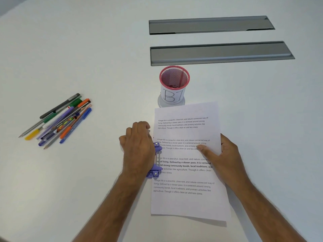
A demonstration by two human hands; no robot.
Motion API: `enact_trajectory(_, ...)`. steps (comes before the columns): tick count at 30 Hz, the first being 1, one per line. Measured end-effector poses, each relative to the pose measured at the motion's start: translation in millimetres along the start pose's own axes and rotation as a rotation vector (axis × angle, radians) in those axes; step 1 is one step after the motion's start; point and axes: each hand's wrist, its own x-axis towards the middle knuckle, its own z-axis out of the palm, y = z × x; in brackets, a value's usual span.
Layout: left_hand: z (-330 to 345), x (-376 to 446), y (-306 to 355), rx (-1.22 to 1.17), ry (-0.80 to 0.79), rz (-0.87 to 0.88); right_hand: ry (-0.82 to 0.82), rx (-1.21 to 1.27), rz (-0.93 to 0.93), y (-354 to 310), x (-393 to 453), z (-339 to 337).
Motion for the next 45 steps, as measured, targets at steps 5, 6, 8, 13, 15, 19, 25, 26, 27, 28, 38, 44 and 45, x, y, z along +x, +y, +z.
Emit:
enact_trajectory(5, 0.3, -1.6, -0.9, 0.014, 0.011, 0.019, -0.011, 0.012, -0.008, 3.7, 0.2, -1.0)
enact_trajectory(6, 0.7, -2.2, -1.3, 0.010, 0.012, 0.018, -0.013, 0.015, -0.008, 4.0, 0.2, -1.4)
enact_trajectory(8, 1.2, -2.6, -2.2, -0.003, 0.016, 0.009, -0.017, 0.024, -0.012, 4.0, 0.7, -1.6)
enact_trajectory(13, -2.5, -2.9, 1.1, -0.025, 0.021, -0.010, -0.033, 0.028, -0.012, 5.9, 2.5, -2.1)
enact_trajectory(15, -5.7, -3.3, 5.1, -0.020, 0.029, -0.008, -0.038, 0.036, -0.017, 6.4, 2.6, -2.6)
enact_trajectory(19, -10.7, -2.6, 10.5, -0.027, 0.027, -0.009, -0.043, 0.040, -0.038, 5.3, 3.2, -2.8)
enact_trajectory(25, -13.9, -0.5, 14.7, -0.100, -0.001, -0.008, -0.042, 0.028, -0.044, 6.6, 3.6, -3.3)
enact_trajectory(26, -12.6, 0.0, 13.8, -0.134, -0.026, -0.036, -0.044, 0.028, -0.044, 7.0, 3.6, -3.2)
enact_trajectory(27, -11.5, 0.6, 12.2, -0.194, -0.059, -0.073, -0.045, 0.028, -0.044, 7.3, 3.6, -3.4)
enact_trajectory(28, -11.4, 1.6, 10.5, -0.292, -0.091, -0.123, -0.046, 0.028, -0.044, 7.3, 4.0, -3.5)
enact_trajectory(38, -37.7, -17.4, -15.8, -0.515, -0.142, -0.167, -0.059, 0.050, -0.030, 8.9, 4.5, -4.4)
enact_trajectory(44, -39.3, -39.5, -14.4, -0.621, -0.223, -0.241, -0.046, 0.037, -0.032, 8.4, 3.7, -5.4)
enact_trajectory(45, -39.3, -39.8, -13.9, -0.625, -0.226, -0.251, -0.048, 0.037, -0.036, 7.7, 3.5, -5.6)
